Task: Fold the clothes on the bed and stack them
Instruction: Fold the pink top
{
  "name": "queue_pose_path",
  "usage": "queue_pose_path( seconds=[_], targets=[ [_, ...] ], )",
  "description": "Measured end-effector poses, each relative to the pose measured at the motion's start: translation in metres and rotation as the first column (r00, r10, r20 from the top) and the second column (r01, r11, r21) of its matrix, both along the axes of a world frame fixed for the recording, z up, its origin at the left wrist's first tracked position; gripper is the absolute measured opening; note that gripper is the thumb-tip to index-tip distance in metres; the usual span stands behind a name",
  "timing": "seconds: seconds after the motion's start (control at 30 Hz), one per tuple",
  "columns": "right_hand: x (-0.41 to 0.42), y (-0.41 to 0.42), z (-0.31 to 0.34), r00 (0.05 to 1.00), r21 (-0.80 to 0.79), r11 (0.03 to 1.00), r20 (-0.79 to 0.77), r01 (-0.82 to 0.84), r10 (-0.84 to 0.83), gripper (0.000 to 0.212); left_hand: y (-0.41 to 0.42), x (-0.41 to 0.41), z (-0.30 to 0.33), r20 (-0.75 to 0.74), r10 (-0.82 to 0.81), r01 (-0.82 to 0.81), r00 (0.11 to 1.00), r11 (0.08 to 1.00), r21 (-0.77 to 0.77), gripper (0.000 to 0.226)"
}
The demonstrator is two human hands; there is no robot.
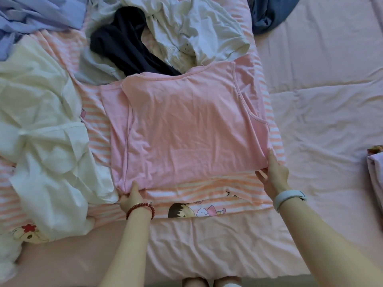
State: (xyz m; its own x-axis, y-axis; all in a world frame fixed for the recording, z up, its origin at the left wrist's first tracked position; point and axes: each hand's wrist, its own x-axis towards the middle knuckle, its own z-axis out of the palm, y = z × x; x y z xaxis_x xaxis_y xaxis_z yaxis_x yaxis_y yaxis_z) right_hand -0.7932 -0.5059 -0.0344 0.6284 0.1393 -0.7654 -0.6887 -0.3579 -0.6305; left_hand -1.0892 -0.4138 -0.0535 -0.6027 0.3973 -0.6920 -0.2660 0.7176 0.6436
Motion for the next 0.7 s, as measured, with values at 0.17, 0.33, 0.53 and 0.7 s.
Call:
queue_pose_path(
  seconds=[0.17, 0.33, 0.53, 0.7],
  targets=[
    [-0.001, -0.003, 0.004, 0.998, 0.011, 1.000, 0.054, 0.017, -0.017, 0.008, 0.009, -0.005, 0.014, -0.039, 0.055, -0.050, 0.998, 0.991, 0.125, 0.031],
    [0.006, -0.020, 0.018, 0.982, -0.013, 1.000, 0.187, -0.017, 0.019, 0.020, -0.002, -0.025, 0.035, 0.108, 0.080, -0.097, 0.991, 0.982, 0.162, 0.002],
    [-0.010, -0.071, 0.037, 0.984, -0.104, 0.995, 0.178, -0.001, 0.020, 0.010, -0.061, -0.050, 0.056, 0.109, 0.109, -0.118, 0.988, 0.990, 0.073, 0.018],
    [-0.029, -0.113, 0.053, 0.988, -0.161, 0.985, 0.151, 0.063, -0.039, 0.003, -0.099, -0.059, 0.072, 0.131, 0.067, -0.065, 0.989, 0.998, -0.021, 0.019]
  ],
)
